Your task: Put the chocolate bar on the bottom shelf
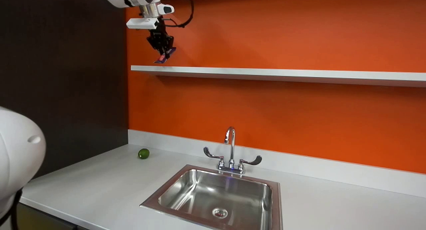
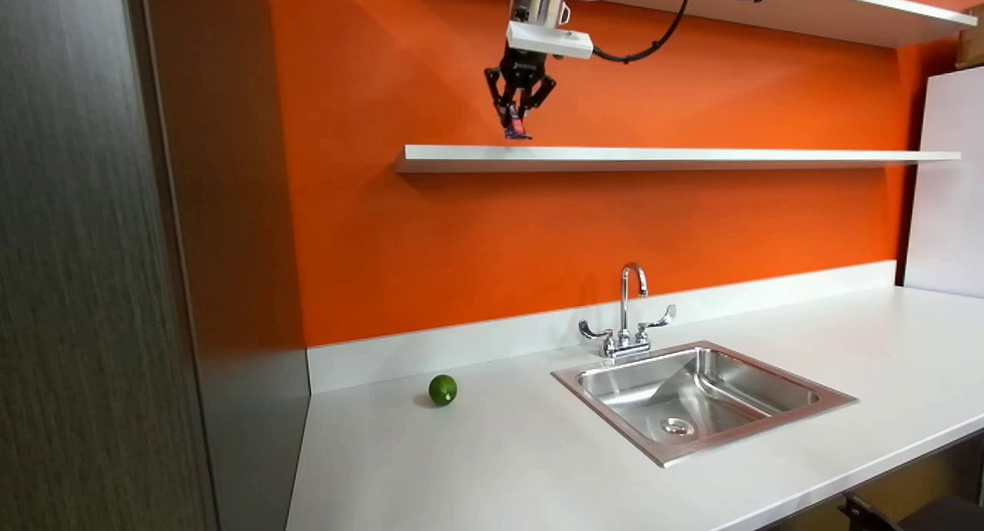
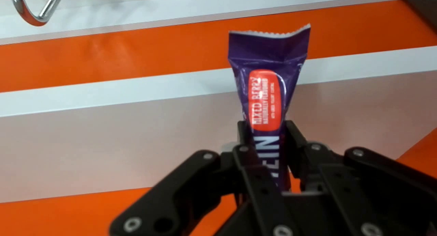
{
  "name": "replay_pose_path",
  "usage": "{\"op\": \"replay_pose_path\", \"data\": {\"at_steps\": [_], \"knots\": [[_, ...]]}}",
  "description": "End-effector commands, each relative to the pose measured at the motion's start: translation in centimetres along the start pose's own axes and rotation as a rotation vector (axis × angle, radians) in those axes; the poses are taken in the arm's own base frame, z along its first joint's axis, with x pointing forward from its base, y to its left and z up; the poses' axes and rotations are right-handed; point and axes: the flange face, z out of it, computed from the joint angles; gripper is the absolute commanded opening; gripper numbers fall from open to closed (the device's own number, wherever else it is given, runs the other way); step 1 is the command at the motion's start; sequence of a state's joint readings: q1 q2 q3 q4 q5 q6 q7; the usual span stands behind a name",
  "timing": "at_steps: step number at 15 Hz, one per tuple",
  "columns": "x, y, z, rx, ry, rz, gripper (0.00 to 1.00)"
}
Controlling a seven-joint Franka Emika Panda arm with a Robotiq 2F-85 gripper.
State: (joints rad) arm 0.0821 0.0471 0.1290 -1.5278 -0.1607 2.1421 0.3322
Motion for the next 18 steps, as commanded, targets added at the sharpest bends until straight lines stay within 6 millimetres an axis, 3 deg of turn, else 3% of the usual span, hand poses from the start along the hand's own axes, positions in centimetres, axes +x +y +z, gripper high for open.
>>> {"op": "replay_pose_path", "data": {"at_steps": [1,11,12,13,15,18], "knots": [[2.3,-0.7,0.9,-0.029,-0.016,0.028,0.07],[5.1,-1.5,4.3,-0.047,-0.042,0.05,0.07],[5.2,-1.5,4.5,-0.05,-0.046,0.054,0.14],[5.4,-1.5,4.7,-0.053,-0.049,0.056,0.51],[5.5,-1.4,5.0,-0.06,-0.053,0.061,0.56],[5.5,-1.1,4.9,-0.065,-0.058,0.068,0.8]]}}
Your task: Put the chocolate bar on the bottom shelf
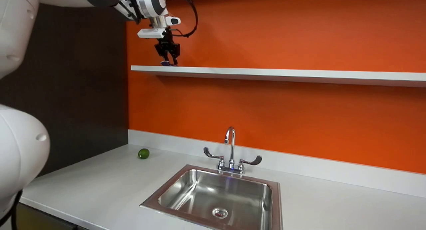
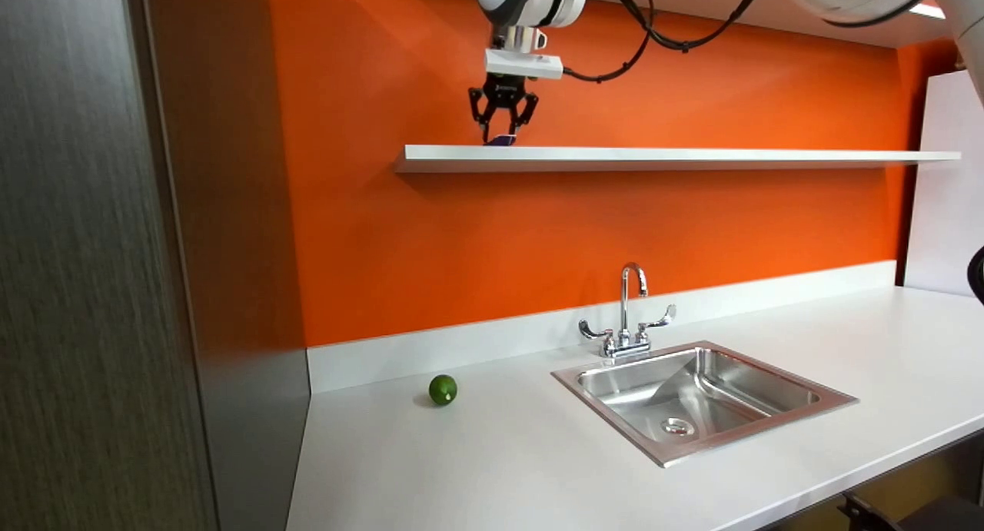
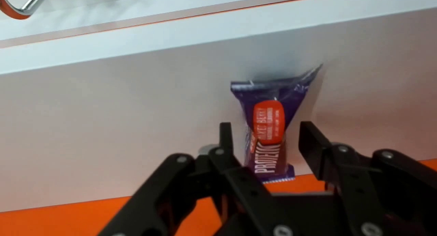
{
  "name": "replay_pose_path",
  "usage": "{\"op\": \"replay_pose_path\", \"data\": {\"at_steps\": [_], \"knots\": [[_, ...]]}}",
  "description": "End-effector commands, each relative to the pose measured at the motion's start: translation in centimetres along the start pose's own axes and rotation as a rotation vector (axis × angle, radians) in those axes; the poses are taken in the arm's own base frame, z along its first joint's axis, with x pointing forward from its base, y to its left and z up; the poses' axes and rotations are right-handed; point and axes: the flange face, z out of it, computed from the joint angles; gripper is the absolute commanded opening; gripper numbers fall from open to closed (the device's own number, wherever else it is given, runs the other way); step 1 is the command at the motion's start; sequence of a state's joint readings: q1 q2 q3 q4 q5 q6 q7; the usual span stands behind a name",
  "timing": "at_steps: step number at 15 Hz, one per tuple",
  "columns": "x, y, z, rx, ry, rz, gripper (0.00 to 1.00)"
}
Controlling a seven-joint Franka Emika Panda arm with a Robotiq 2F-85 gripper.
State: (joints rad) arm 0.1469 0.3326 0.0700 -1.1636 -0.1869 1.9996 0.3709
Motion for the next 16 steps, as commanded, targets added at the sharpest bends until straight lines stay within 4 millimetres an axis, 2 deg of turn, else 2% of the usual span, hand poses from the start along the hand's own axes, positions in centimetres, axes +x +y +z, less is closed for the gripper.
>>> {"op": "replay_pose_path", "data": {"at_steps": [1,2,3,10,13,16], "knots": [[0.3,0.2,-0.9,-0.031,-0.004,0.025,0.87],[0.3,0.3,-1.1,-0.032,-0.001,0.027,0.95],[0.2,0.5,-1.3,-0.034,-0.001,0.026,0.99],[-1.1,1.7,-3.0,-0.033,-0.005,0.02,1.0],[-2.6,1.9,-4.5,-0.033,-0.007,0.005,1.0],[-5.1,2.3,-6.2,-0.043,-0.029,-0.016,1.0]]}}
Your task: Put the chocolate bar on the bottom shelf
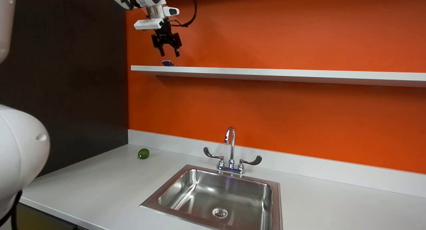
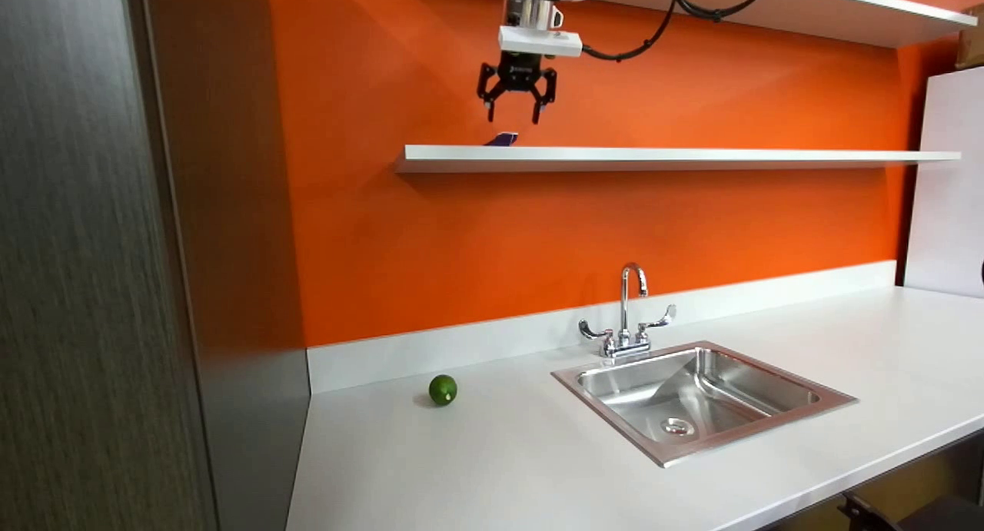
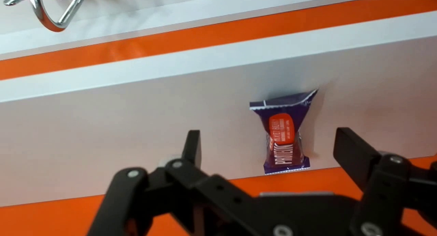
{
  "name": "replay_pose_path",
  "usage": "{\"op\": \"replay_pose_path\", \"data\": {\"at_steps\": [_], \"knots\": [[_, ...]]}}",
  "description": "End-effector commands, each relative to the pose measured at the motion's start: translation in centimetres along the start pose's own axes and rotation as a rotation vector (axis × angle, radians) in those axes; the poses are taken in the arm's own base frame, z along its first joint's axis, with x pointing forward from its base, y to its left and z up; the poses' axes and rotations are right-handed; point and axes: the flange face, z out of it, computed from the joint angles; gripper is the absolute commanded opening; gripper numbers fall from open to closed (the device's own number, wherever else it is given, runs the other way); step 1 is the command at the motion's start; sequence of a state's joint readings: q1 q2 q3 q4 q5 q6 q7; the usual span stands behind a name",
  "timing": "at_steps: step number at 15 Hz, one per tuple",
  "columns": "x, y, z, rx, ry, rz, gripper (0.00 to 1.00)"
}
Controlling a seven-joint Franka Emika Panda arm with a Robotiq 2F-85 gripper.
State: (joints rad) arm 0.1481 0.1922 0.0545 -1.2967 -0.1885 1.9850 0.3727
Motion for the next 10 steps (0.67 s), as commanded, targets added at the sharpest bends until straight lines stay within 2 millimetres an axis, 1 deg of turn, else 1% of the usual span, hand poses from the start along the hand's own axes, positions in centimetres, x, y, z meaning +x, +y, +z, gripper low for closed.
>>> {"op": "replay_pose_path", "data": {"at_steps": [1,6,9,10], "knots": [[-4.2,1.0,-2.7,-0.03,-0.037,-0.03,1.0],[-10.2,2.8,-4.3,-0.086,-0.139,-0.076,1.0],[-13.8,4.3,-4.0,-0.113,-0.221,-0.105,1.0],[-14.9,4.8,-3.6,-0.115,-0.246,-0.12,1.0]]}}
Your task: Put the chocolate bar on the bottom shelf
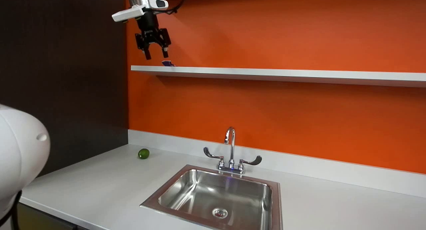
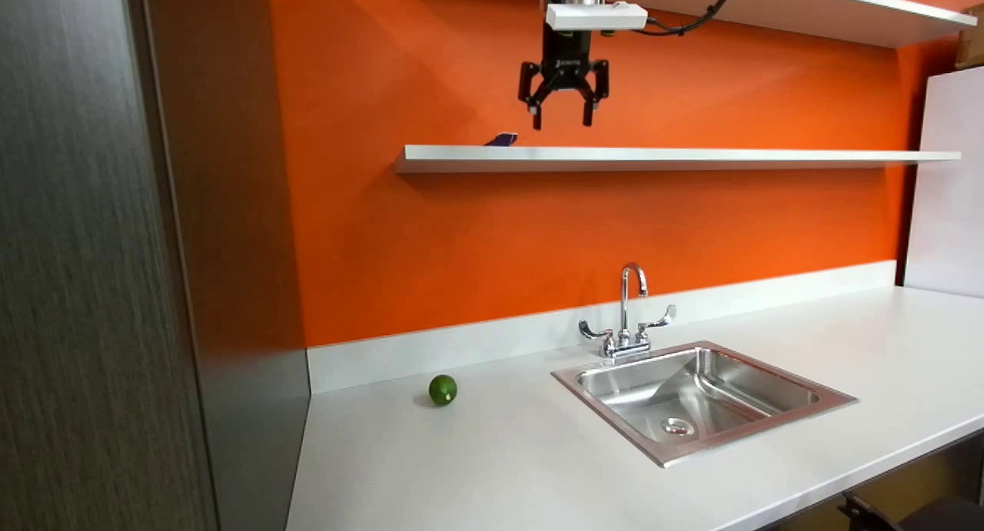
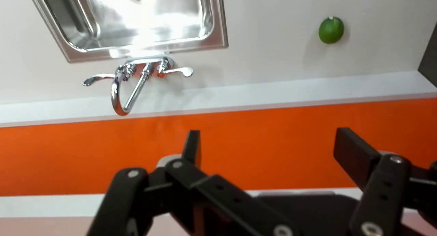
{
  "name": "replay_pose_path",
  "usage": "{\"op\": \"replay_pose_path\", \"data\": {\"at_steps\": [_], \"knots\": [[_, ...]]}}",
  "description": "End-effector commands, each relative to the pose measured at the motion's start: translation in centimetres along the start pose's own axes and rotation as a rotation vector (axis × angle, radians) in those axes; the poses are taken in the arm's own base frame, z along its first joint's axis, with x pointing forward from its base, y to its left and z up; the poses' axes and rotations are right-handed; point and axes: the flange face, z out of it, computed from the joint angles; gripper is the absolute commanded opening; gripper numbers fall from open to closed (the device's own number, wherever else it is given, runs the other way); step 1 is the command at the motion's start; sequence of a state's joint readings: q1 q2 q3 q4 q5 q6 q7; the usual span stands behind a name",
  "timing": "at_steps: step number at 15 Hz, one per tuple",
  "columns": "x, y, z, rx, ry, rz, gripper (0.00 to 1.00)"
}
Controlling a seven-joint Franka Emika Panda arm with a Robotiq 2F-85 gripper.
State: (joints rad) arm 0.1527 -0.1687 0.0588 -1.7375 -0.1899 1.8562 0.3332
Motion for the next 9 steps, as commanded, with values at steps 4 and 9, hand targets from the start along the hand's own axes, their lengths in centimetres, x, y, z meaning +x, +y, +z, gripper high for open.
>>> {"op": "replay_pose_path", "data": {"at_steps": [4,9], "knots": [[-7.9,2.1,4.4,-0.049,-0.125,-0.11,1.0],[-12.8,2.1,8.7,-0.006,-0.193,-0.218,1.0]]}}
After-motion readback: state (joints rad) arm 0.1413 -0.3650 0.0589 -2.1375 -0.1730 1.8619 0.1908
